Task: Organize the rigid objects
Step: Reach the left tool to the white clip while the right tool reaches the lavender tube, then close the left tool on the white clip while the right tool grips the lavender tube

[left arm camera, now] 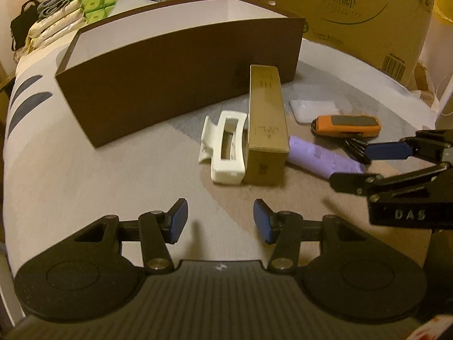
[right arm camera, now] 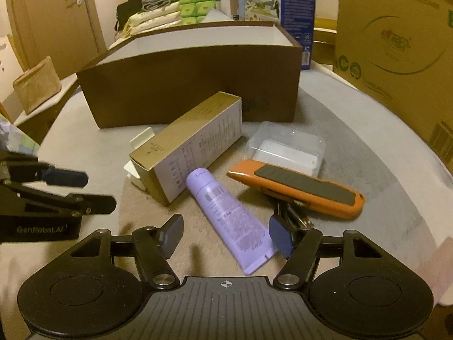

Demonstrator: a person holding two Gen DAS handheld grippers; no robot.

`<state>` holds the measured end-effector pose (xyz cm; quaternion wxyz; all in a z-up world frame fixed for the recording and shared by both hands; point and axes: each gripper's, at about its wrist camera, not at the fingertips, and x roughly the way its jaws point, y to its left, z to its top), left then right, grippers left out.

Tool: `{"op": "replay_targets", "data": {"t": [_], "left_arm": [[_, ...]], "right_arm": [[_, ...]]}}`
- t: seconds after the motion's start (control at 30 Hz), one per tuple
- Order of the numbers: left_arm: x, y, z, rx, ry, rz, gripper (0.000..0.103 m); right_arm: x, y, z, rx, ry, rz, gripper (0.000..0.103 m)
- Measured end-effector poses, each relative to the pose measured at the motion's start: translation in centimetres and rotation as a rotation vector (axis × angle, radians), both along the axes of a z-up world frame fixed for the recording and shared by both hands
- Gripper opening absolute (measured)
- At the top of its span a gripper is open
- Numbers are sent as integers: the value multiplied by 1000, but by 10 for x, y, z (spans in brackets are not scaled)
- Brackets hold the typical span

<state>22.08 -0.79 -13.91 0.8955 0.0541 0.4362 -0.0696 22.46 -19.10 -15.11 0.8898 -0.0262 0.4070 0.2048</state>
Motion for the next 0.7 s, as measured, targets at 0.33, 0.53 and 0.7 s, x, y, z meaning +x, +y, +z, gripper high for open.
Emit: {"op": "replay_targets", "data": {"t": [0.33, 0.53, 0.7], "left_arm": [[26, -2, -9, -2, -34, -47, 46], [36, -5, -16, 24, -38, -66, 46], [43, -5, -18, 15, -43, -72, 45]], "right_arm": [[17, 11, -18, -46, -3, 46, 63], [26, 14, -25, -51, 7, 36, 53], [32, 13, -26, -36, 12, 26, 50]]}}
